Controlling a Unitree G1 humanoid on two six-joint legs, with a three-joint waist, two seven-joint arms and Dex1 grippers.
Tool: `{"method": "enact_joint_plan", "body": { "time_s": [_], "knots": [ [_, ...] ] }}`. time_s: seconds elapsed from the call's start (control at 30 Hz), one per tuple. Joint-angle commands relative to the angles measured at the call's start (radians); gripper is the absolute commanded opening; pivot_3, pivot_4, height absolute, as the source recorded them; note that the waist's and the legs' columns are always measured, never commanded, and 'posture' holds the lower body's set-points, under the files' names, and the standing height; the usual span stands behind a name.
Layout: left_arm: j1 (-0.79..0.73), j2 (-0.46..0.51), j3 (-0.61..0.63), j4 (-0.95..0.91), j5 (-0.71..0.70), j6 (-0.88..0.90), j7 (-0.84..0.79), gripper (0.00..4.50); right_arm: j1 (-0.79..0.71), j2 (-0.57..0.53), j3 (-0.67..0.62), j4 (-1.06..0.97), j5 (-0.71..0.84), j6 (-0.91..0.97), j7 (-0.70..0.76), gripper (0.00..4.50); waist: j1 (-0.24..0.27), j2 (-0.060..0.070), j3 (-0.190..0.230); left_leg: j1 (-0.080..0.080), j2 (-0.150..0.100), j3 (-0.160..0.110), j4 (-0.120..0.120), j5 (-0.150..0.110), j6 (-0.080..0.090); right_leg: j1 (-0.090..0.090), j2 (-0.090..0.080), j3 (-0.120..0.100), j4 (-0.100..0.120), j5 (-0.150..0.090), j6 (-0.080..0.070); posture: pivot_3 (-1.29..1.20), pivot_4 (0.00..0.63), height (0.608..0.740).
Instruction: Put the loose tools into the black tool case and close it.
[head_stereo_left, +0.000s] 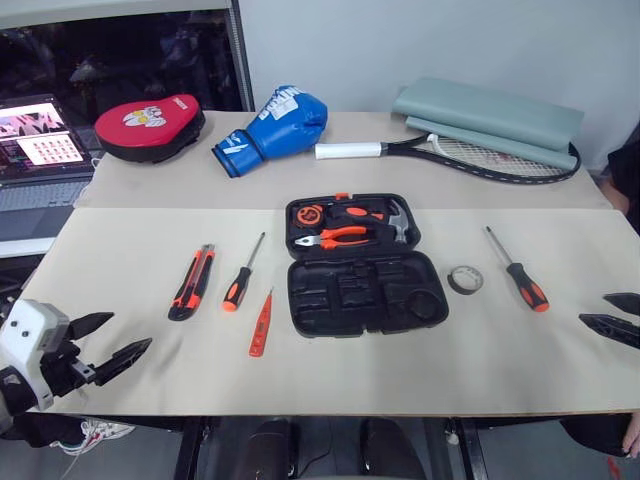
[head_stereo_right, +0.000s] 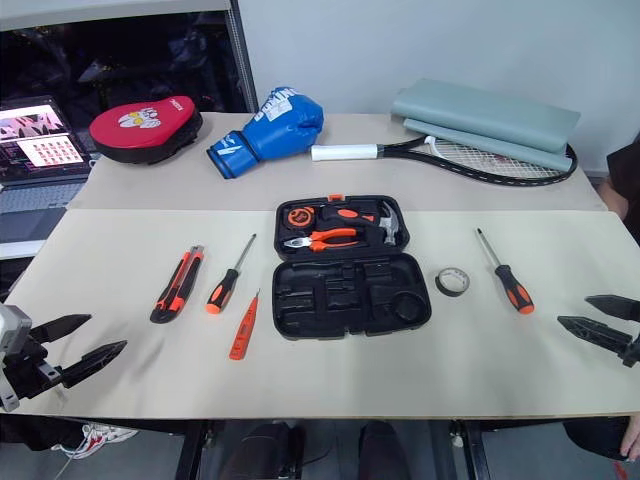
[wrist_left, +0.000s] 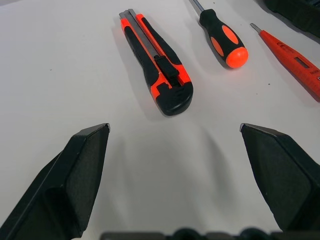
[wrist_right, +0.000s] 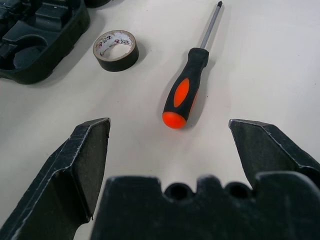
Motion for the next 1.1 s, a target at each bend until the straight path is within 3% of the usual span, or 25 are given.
{"method": "enact_joint_plan", "body": {
  "time_s": [0.03, 0.2, 0.33, 0.5, 0.63, 0.73, 0.8, 1.1],
  "knots": [
    [-0.016, 0.018, -0.002, 0.0, -0.005, 0.006, 0.005, 4.5, 0.017, -0.011, -0.048, -0.045, 0.014, -0.011, -0.015, 4.42, 0.0, 0.0, 0.0, 0.0, 0.0, 0.0, 0.0, 0.0, 0.0, 0.0, 0.0, 0.0, 0.0, 0.0, 0.0, 0.0, 0.15, 0.736],
    [-0.051, 0.029, -0.029, 0.0, 0.002, 0.034, 0.037, 4.5, 0.055, 0.009, -0.072, -0.123, 0.005, -0.033, -0.068, 4.42, 0.001, 0.0, 0.0, 0.0, 0.0, 0.0, 0.0, 0.0, 0.0, 0.0, 0.0, 0.0, 0.0, 0.0, 0.0, 0.0, 0.15, 0.736],
    [-0.173, 0.079, -0.072, -0.023, -0.037, 0.129, 0.088, 4.5, 0.072, 0.035, -0.102, -0.253, 0.009, -0.037, -0.159, 4.42, 0.005, 0.0, 0.0, 0.0, 0.0, 0.0, 0.0, 0.0, 0.0, 0.0, 0.0, 0.0, 0.0, 0.0, 0.0, 0.0, 0.15, 0.736],
    [-0.365, 0.166, -0.193, -0.06, -0.073, 0.317, 0.173, 4.5, 0.133, 0.056, -0.163, -0.596, 0.124, 0.117, -0.181, 4.42, 0.011, 0.001, 0.001, -0.001, 0.0, 0.0, 0.0, 0.001, -0.001, -0.002, 0.002, 0.002, 0.002, 0.001, 0.001, 0.0, 0.15, 0.736],
    [-0.559, 0.171, -0.349, -0.12, -0.123, 0.63, 0.335, 4.5, 0.162, 0.067, -0.175, -0.936, 0.261, 0.265, -0.234, 4.42, 0.01, 0.0, 0.001, -0.002, 0.0, 0.0, 0.0, 0.001, -0.001, -0.003, 0.003, 0.003, 0.003, 0.002, 0.001, 0.0, 0.15, 0.736],
    [-0.709, 0.143, -0.49, -0.118, -0.102, 0.786, 0.428, 4.5, 0.143, 0.081, -0.105, -1.142, 0.344, 0.327, -0.296, 4.42, 0.012, -0.003, 0.003, -0.002, -0.001, 0.0, -0.001, 0.0, -0.002, -0.004, 0.004, 0.005, 0.004, 0.002, 0.002, 0.0, 0.15, 0.736],
    [-0.807, 0.07, -0.517, -0.086, -0.119, 0.872, 0.474, 4.5, 0.121, 0.092, -0.054, -1.237, 0.37, 0.344, -0.335, 4.42, 0.015, -0.005, 0.004, -0.002, -0.001, -0.001, -0.001, 0.001, -0.003, -0.005, 0.006, 0.004, 0.004, 0.004, 0.002, 0.0, 0.15, 0.736],
    [-0.991, 0.008, -0.704, 0.018, -0.04, 0.943, 0.537, 4.5, 0.008, 0.125, 0.097, -1.406, 0.455, 0.412, -0.494, 4.42, 0.022, -0.012, 0.008, -0.004, -0.002, -0.002, -0.001, 0.002, -0.005, -0.007, 0.006, 0.005, 0.002, 0.005, 0.002, 0.0, 0.15, 0.736]
  ]
}}
